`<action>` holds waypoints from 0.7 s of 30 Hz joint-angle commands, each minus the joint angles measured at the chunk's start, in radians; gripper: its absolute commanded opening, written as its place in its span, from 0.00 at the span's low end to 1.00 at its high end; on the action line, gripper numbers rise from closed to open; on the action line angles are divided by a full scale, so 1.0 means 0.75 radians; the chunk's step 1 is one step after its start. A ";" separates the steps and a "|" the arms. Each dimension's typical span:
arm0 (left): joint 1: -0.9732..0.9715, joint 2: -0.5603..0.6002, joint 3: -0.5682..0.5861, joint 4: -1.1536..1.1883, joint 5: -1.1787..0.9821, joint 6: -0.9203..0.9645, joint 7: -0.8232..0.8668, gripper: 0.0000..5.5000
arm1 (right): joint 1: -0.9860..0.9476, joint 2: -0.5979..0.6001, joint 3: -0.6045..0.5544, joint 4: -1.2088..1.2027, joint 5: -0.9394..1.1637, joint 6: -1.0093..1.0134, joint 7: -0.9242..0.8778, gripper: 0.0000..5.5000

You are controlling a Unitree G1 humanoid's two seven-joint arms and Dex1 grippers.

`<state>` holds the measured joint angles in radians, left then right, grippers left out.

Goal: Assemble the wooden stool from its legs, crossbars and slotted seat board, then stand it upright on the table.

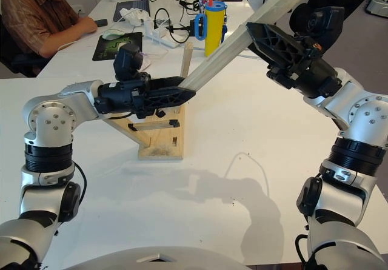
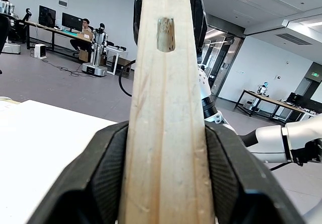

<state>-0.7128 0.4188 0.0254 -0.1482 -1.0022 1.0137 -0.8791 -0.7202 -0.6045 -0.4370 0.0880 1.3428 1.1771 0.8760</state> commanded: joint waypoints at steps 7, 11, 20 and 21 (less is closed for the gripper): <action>-0.006 0.001 0.005 -0.013 0.089 -0.103 0.005 0.45 | 0.030 0.004 0.009 -0.024 -0.034 -0.067 -0.055 0.38; -0.028 -0.051 0.042 0.007 0.066 -0.124 0.056 0.54 | 0.027 -0.003 -0.004 0.007 -0.053 -0.099 -0.071 0.38; 0.040 -0.096 0.159 -0.073 -0.007 -0.175 0.161 0.79 | -0.045 -0.040 0.038 0.083 -0.121 -0.111 -0.007 0.38; 0.046 -0.095 0.158 -0.081 -0.012 -0.171 0.167 0.82 | -0.050 -0.042 0.038 0.090 -0.125 -0.111 -0.004 0.38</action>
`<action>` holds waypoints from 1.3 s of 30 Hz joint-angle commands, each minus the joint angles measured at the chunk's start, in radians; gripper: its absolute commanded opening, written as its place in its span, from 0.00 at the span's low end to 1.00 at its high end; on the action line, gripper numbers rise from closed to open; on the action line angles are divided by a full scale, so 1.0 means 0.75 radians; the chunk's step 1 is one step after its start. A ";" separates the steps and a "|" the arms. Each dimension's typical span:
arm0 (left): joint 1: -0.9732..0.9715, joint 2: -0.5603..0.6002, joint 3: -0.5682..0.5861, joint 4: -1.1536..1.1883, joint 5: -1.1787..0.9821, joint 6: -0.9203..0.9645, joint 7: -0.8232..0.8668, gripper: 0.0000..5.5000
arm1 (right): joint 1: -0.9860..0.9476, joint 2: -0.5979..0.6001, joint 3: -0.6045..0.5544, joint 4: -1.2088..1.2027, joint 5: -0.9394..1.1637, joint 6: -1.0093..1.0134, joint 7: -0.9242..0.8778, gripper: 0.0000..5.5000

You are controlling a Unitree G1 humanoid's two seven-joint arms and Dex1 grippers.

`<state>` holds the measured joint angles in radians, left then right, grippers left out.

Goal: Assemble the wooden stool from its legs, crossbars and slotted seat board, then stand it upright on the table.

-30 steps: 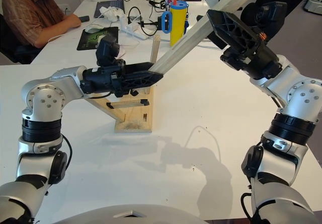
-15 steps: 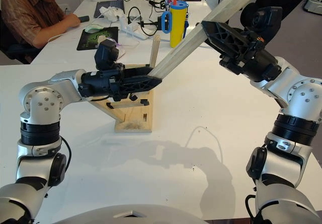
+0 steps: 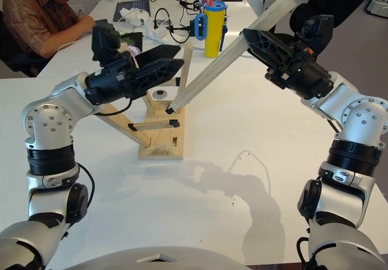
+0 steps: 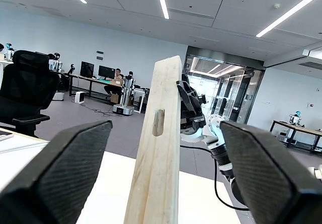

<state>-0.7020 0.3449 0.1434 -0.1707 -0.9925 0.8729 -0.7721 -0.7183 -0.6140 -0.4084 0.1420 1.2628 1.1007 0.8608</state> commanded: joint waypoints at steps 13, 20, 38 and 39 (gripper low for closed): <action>0.599 0.373 -0.165 -0.525 -0.028 0.167 -0.034 0.85 | 0.180 -0.195 0.110 0.005 -0.331 -0.193 0.329 0.38; 0.659 0.310 -0.503 -0.192 0.543 -0.245 -0.014 0.85 | 0.274 -0.037 0.287 -0.033 -0.504 -0.405 0.403 0.38; 0.699 0.390 -0.748 0.145 1.082 -0.544 -0.134 0.85 | 0.136 0.219 0.487 0.276 -0.823 -0.829 0.539 0.38; 0.703 0.408 -0.772 0.159 1.115 -0.557 -0.148 0.85 | 0.128 0.220 0.497 0.299 -0.847 -0.854 0.550 0.38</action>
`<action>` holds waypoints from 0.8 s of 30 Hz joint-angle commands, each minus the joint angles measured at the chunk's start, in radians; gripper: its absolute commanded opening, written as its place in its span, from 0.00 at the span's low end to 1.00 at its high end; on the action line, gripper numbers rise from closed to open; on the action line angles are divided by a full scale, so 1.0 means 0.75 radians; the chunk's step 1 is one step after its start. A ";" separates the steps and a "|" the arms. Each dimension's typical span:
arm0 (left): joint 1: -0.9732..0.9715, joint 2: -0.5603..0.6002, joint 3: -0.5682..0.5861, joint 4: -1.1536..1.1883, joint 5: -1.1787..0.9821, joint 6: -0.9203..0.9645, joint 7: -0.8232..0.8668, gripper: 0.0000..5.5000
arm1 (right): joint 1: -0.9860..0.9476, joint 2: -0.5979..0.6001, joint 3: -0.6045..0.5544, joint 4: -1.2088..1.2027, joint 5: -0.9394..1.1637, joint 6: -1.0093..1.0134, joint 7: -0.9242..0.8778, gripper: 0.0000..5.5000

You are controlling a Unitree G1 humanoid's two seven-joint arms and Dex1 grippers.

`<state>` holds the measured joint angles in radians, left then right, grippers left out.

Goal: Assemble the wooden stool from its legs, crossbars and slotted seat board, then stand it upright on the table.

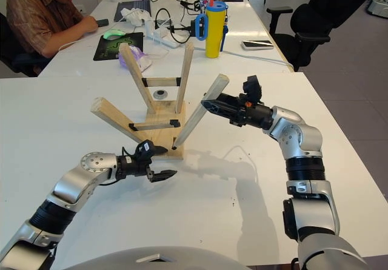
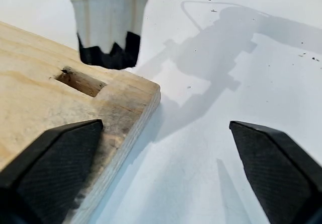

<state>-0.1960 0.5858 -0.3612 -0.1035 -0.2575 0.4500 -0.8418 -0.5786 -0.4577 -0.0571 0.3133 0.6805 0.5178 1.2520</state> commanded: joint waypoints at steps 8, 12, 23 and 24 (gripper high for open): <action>0.025 0.080 -0.128 0.101 0.186 0.005 -0.096 0.85 | -0.131 0.042 0.138 0.238 -0.273 -0.290 0.106 0.37; 0.033 0.073 -0.130 0.103 0.185 0.012 -0.097 0.85 | -0.136 0.040 0.195 0.264 -0.331 -0.337 0.160 0.37; 0.035 0.012 -0.102 0.153 0.155 0.009 -0.080 0.85 | -0.193 0.011 0.471 0.135 -0.571 -0.416 0.191 0.37; 0.032 0.010 -0.101 0.161 0.160 0.005 -0.083 0.85 | -0.200 0.012 0.485 0.137 -0.577 -0.414 0.191 0.37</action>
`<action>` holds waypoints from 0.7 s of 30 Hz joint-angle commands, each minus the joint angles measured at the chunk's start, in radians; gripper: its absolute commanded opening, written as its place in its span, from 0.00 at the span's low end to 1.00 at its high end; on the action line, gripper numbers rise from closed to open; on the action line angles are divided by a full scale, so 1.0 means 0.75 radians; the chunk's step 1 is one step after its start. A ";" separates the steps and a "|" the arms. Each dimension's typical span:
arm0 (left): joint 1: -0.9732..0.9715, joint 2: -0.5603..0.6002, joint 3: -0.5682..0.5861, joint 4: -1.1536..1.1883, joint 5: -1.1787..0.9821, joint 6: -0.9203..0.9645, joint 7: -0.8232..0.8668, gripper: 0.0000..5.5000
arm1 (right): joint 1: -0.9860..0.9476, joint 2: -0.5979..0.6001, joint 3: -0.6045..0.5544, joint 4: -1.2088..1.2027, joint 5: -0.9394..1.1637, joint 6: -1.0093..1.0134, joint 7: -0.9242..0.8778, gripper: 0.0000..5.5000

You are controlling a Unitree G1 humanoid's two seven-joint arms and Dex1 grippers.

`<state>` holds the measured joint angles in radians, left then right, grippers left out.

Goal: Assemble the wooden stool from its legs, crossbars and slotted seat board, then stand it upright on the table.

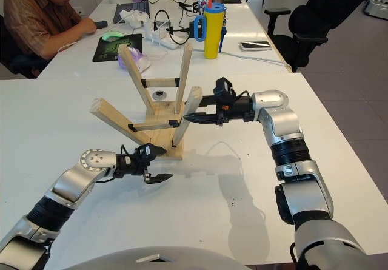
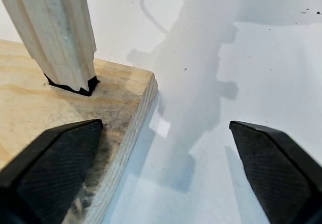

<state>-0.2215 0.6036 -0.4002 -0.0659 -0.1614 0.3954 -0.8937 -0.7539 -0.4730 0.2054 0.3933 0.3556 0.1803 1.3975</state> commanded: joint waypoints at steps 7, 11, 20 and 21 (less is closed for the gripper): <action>0.078 -0.044 -0.045 0.134 0.051 0.063 0.006 0.85 | -0.044 0.064 0.218 0.089 -0.195 0.097 -0.028 0.37; 0.078 -0.055 -0.046 0.141 0.058 0.063 0.011 0.85 | -0.122 0.110 0.222 0.180 -0.213 0.155 -0.067 0.37; 0.097 -0.086 -0.039 0.225 0.073 0.038 0.033 0.85 | -0.077 0.110 0.257 0.089 -0.233 0.032 0.020 0.37; 0.099 -0.087 -0.039 0.232 0.077 0.034 0.034 0.85 | -0.078 0.118 0.252 0.086 -0.230 0.023 0.013 0.37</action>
<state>-0.2162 0.5480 -0.3741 0.0225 -0.1450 0.3651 -0.8638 -0.8725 -0.4198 0.3322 0.4814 0.2118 0.2083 1.3614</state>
